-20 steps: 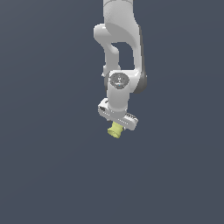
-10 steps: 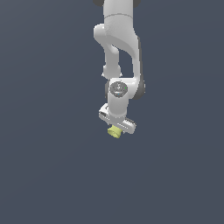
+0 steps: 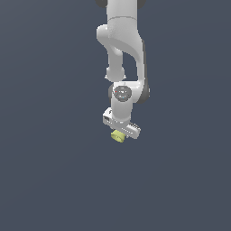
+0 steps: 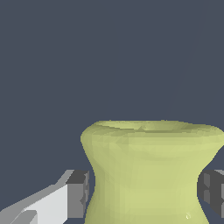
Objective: Pick up the object and move it to a goal position.
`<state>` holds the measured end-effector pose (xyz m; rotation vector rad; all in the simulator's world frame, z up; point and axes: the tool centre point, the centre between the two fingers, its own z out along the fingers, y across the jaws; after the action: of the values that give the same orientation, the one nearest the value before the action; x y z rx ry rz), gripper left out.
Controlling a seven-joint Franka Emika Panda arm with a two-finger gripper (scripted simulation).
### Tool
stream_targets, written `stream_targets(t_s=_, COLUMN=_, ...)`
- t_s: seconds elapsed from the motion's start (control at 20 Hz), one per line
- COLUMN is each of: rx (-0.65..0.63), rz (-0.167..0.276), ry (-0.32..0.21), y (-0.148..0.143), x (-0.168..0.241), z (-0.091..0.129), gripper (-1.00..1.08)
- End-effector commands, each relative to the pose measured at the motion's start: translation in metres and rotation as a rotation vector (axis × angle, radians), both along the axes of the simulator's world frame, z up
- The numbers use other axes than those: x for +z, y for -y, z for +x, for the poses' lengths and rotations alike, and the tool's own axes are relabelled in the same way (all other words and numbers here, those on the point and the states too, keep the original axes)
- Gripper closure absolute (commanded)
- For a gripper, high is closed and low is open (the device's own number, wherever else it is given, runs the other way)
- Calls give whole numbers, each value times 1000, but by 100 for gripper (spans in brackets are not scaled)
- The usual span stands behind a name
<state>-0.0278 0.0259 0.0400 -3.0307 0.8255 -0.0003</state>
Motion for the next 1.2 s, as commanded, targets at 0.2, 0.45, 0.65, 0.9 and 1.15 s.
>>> stream_targets(t_s=0.2, rx=0, rz=0, ry=0, y=0, x=0, z=0, gripper=108)
stream_targets(t_s=0.45, rx=0, rz=0, ry=0, y=0, x=11, z=2, gripper=108)
stream_targets(t_s=0.65, rx=0, rz=0, ry=0, y=1, x=31, z=6, gripper=108)
stream_targets(t_s=0.9, rx=-1, rz=0, ry=0, y=2, x=68, z=14, gripper=108)
stream_targets(t_s=1.15, rx=-1, rz=0, ry=0, y=3, x=118, z=25, gripper=108)
